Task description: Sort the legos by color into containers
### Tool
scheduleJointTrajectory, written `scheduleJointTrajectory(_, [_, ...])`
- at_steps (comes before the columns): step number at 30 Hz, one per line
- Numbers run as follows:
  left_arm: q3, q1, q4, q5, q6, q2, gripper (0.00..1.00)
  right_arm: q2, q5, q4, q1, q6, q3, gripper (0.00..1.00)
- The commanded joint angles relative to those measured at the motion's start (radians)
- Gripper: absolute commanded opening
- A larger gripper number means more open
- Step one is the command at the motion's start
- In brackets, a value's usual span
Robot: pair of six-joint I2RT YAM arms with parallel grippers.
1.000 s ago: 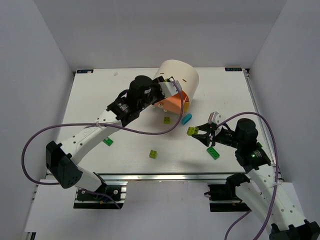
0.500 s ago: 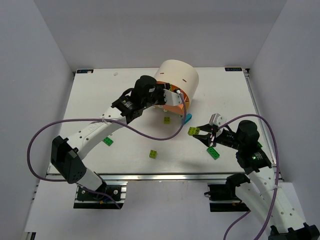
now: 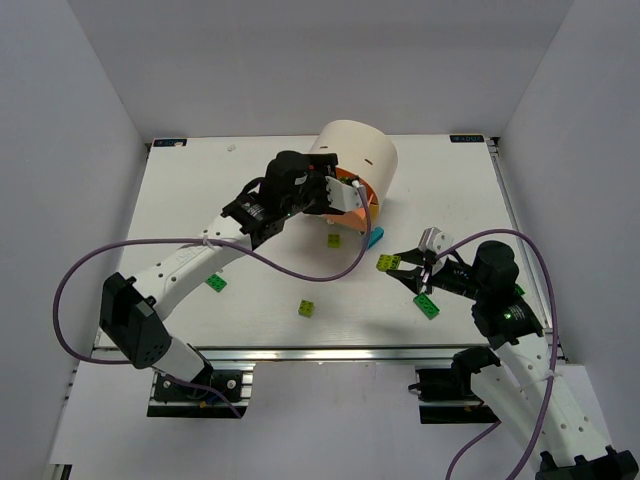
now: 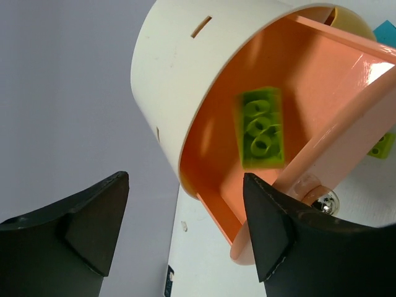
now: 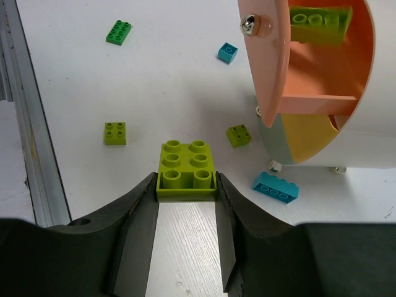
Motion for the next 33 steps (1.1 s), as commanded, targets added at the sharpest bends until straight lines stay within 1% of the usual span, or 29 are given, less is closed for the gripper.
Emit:
scheduleJointTrajectory(1, [-0.012, 0.002, 0.005, -0.008, -0.01, -0.04, 0.85, -0.008, -0.005, 0.024, -0.007, -0.009, -0.008, 0.0])
scheduleJointTrajectory(5, [-0.007, 0.002, 0.025, -0.022, -0.011, -0.046, 0.86, -0.006, -0.006, 0.024, -0.012, -0.009, -0.008, 0.0])
scheduleJointTrajectory(7, [-0.012, 0.002, 0.068, -0.03, -0.031, -0.065, 0.87, -0.004, -0.005, 0.026, -0.015, -0.009, -0.008, 0.0])
scheduleJointTrajectory(9, [-0.022, 0.002, 0.156, -0.063, -0.057, -0.092, 0.93, 0.002, -0.006, 0.032, -0.013, -0.007, -0.008, 0.0])
scheduleJointTrajectory(11, [-0.036, 0.002, 0.221, -0.099, -0.137, -0.144, 0.98, 0.025, -0.017, 0.042, -0.013, 0.0, 0.002, 0.0])
scheduleJointTrajectory(12, [-0.038, -0.009, 0.266, -0.15, -0.171, -0.166, 0.98, 0.037, -0.023, 0.044, -0.016, 0.008, 0.012, 0.0])
scheduleJointTrajectory(13, [-0.039, -0.009, 0.281, -0.18, -0.259, -0.211, 0.98, 0.072, -0.037, 0.047, -0.015, 0.019, 0.024, 0.0])
scheduleJointTrajectory(14, [-0.048, -0.009, 0.283, -0.203, -0.316, -0.241, 0.91, 0.093, -0.046, 0.059, -0.015, 0.028, 0.058, 0.0])
scheduleJointTrajectory(15, [-0.058, -0.009, 0.283, -0.252, -0.456, -0.273, 0.85, 0.121, -0.054, 0.062, -0.012, 0.046, 0.08, 0.0])
scheduleJointTrajectory(16, [-0.071, -0.009, 0.281, -0.261, -0.526, -0.307, 0.79, 0.176, -0.063, 0.07, -0.012, 0.058, 0.103, 0.0])
scheduleJointTrajectory(17, [-0.125, -0.009, 0.28, -0.274, -0.597, -0.386, 0.72, 0.205, -0.063, 0.079, -0.015, 0.074, 0.159, 0.0])
scheduleJointTrajectory(18, [-0.163, -0.009, 0.271, -0.3, -0.71, -0.429, 0.56, 0.239, -0.06, 0.084, -0.009, 0.092, 0.191, 0.0])
scheduleJointTrajectory(19, [-0.203, -0.009, 0.263, -0.3, -0.764, -0.477, 0.5, 0.302, -0.063, 0.088, -0.007, 0.104, 0.224, 0.0])
scheduleJointTrajectory(20, [-0.241, -0.009, 0.246, -0.298, -0.819, -0.562, 0.45, 0.334, -0.065, 0.098, 0.0, 0.118, 0.257, 0.0])
scheduleJointTrajectory(21, [-0.319, -0.009, 0.216, -0.295, -0.897, -0.603, 0.41, 0.391, -0.063, 0.099, 0.0, 0.129, 0.329, 0.0])
scheduleJointTrajectory(23, [-0.384, -0.009, 0.151, -0.291, -0.979, -0.701, 0.42, 0.44, -0.034, 0.098, 0.009, 0.134, 0.397, 0.0])
scheduleJointTrajectory(24, [-0.442, -0.009, 0.131, -0.283, -1.025, -0.73, 0.45, 0.48, -0.02, 0.101, 0.01, 0.134, 0.455, 0.0])
scheduleJointTrajectory(25, [-0.468, -0.009, 0.114, -0.259, -1.042, -0.755, 0.56, 0.5, 0.006, 0.105, 0.013, 0.132, 0.478, 0.0])
scheduleJointTrajectory(26, [-0.492, -0.009, 0.081, -0.246, -1.05, -0.793, 0.64, 0.518, 0.015, 0.108, 0.019, 0.129, 0.503, 0.0])
scheduleJointTrajectory(27, [-0.537, -0.009, 0.067, -0.234, -1.088, -0.81, 0.7, 0.558, 0.026, 0.104, 0.025, 0.126, 0.547, 0.0])
scheduleJointTrajectory(28, [-0.557, -0.009, 0.057, -0.217, -1.096, -0.825, 0.76, 0.583, 0.043, 0.101, 0.031, 0.117, 0.569, 0.0])
scheduleJointTrajectory(30, [-0.6, -0.009, 0.047, -0.209, -1.099, -0.859, 0.81, 0.647, 0.063, 0.095, 0.046, 0.106, 0.609, 0.0])
scheduleJointTrajectory(31, [-0.649, -0.009, 0.05, -0.209, -1.102, -0.87, 0.84, 0.664, 0.075, 0.09, 0.051, 0.102, 0.639, 0.0])
scheduleJointTrajectory(33, [-0.702, -0.009, 0.083, -0.209, -1.102, -0.897, 0.86, 0.718, 0.084, 0.085, 0.065, 0.094, 0.664, 0.01])
